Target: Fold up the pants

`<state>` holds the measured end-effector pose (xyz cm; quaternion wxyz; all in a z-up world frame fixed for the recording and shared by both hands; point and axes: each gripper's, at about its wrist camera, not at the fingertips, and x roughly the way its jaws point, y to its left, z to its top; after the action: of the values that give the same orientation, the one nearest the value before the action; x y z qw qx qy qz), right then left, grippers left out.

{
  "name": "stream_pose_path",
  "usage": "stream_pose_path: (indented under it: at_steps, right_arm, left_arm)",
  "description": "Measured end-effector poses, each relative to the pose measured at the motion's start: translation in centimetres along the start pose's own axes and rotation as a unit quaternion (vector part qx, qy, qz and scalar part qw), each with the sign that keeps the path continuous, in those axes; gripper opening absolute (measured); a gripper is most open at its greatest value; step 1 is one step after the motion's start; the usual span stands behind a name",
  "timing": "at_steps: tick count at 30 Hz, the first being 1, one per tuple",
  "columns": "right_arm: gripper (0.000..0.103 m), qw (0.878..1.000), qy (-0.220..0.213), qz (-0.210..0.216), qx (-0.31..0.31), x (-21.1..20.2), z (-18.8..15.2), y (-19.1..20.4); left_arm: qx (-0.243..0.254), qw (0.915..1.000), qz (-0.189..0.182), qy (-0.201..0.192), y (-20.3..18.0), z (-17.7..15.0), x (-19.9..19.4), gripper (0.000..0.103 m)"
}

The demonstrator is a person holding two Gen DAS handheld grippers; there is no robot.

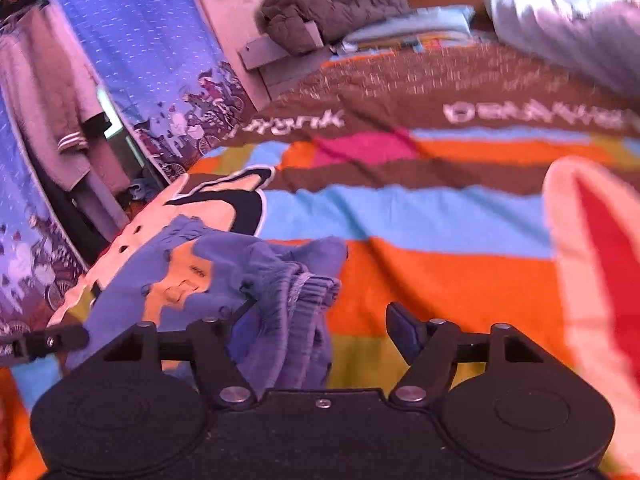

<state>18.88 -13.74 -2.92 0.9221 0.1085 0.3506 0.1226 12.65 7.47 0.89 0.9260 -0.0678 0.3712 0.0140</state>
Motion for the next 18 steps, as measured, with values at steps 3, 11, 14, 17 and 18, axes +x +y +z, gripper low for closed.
stream_pose_path:
  at_steps: [3,11,14,17,18]
  right_arm:
    - [0.099,0.999,-0.038,-0.001,-0.033,-4.5,-1.1,1.2]
    - [0.102,0.995,-0.089,-0.028,-0.040,-13.3,-6.3,2.6]
    - [0.102,0.994,-0.093,-0.038,-0.038,-15.0,-8.0,2.9]
    - [0.102,0.994,-0.093,-0.041,-0.029,-16.1,-8.8,3.2]
    - [0.102,0.994,-0.094,-0.042,-0.025,-16.5,-9.1,3.2]
  left_arm:
    - [0.032,0.9991,0.003,-0.029,-1.2,-1.4,-3.1,0.102]
    - [0.062,0.9960,0.006,-0.064,-2.1,-5.4,-9.1,0.102]
    - [0.074,0.9952,0.004,-0.065,-2.3,-6.3,-10.3,0.102]
    - [0.072,0.9954,0.002,-0.063,-2.2,-6.7,-10.9,0.102]
    - [0.071,0.9954,0.001,-0.064,-2.2,-6.7,-11.1,0.102]
